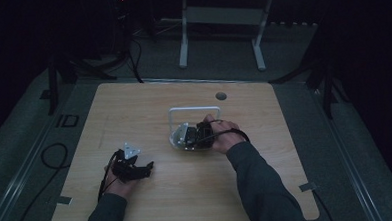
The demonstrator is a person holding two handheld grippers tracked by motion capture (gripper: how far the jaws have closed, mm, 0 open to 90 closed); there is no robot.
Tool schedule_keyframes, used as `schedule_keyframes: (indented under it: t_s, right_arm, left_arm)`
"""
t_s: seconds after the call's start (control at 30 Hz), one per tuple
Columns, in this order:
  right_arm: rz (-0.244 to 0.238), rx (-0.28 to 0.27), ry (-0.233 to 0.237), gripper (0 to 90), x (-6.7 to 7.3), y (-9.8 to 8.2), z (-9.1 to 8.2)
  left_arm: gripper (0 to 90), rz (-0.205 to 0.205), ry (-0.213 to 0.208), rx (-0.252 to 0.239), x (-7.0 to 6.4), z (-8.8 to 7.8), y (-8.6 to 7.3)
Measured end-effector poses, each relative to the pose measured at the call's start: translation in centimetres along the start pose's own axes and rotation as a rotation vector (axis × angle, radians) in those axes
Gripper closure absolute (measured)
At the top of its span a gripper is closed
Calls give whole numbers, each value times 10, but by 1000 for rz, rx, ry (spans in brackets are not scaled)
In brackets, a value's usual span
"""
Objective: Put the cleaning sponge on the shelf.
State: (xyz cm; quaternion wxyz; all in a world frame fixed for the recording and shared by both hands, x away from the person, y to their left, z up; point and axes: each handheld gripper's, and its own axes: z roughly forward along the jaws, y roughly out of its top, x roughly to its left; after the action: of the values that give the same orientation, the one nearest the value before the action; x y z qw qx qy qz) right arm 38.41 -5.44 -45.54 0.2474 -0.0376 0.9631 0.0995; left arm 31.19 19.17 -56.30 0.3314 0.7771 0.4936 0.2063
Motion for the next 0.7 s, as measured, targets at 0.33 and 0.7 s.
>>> schedule_keyframes:
  t_s: [0.33, 0.7]
  right_arm:
    - [-9, 19, -11, 717, 0, 3, 11]
    - [-24, 39, -16, 717, -1, 4, 16]
  left_arm:
    - [187, 0, 0, 0, 0, 0, 0]
    - [187, 1, 0, 0, 0, 0, 0]
